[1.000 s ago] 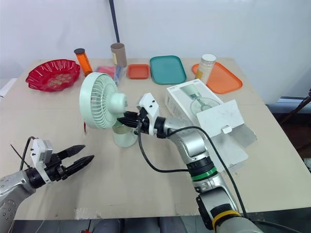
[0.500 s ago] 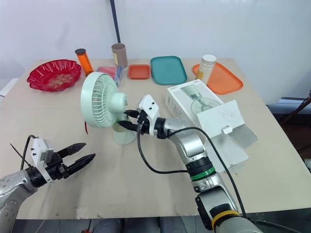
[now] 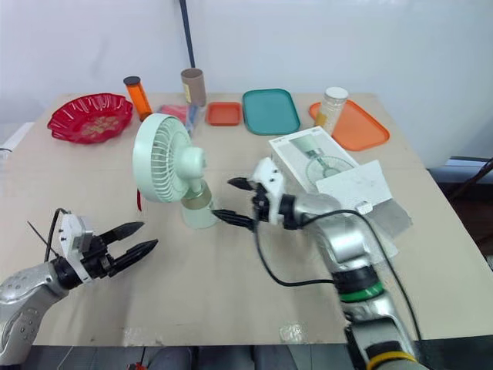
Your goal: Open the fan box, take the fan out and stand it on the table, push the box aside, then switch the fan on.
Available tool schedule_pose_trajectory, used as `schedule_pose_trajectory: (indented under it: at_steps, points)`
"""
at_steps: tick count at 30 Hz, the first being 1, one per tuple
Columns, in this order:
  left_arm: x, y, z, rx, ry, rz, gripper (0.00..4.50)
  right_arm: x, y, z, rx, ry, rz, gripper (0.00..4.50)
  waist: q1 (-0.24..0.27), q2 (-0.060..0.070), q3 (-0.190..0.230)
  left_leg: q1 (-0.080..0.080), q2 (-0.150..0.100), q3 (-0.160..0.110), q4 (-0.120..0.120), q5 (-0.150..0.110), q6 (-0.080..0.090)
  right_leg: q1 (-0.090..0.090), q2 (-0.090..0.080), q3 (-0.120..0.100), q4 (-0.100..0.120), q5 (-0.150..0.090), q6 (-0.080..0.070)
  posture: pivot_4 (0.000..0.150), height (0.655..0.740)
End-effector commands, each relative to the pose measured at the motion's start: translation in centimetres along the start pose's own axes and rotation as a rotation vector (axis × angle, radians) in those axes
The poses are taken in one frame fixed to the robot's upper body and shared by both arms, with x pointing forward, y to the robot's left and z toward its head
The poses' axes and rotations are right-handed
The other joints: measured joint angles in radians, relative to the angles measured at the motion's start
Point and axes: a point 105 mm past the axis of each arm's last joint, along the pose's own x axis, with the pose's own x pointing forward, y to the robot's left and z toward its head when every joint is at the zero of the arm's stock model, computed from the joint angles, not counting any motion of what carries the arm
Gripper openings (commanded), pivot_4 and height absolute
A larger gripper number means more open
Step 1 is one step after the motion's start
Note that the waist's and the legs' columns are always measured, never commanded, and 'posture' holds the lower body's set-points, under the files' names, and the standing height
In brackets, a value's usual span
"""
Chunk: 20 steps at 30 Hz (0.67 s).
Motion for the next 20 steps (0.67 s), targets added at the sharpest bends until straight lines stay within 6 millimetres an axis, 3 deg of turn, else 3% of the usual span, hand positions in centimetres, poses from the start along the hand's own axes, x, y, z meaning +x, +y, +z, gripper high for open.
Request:
schedule_pose_trajectory:
  at_steps: [1,6,15,20]
  points:
    - [0.2,0.7,2.1,0.050,-0.035,-0.010,3.48,-2.5,0.1,2.6,-0.058,-0.032,-0.057,4.47,-0.005,0.000,0.000,0.000,0.000,0.000,0.000,0.000,0.000,0.000,0.000,0.000,0.000,0.000,0.000,0.150,0.7400]
    - [1.0,1.3,3.5,0.106,-0.019,-0.052,3.48,-4.6,0.5,2.7,-0.071,0.016,-0.136,4.47,-0.012,0.000,0.000,0.001,0.001,0.001,0.000,0.000,0.000,0.000,0.002,0.001,0.000,0.000,0.000,0.150,0.7400]
    - [0.2,2.1,1.5,0.124,0.075,-0.054,3.48,-5.2,0.3,-0.1,-0.037,0.098,-0.212,4.47,-0.009,0.000,0.000,0.001,0.001,0.002,0.000,0.000,0.000,0.000,0.002,0.002,0.000,0.000,0.000,0.150,0.7400]
    - [1.1,2.6,1.3,0.126,0.036,-0.016,3.48,-5.1,0.2,-1.1,-0.029,0.117,-0.213,4.47,-0.005,0.000,0.000,0.001,0.001,0.002,0.000,0.000,0.000,0.000,0.002,0.002,0.000,0.000,0.000,0.150,0.7400]
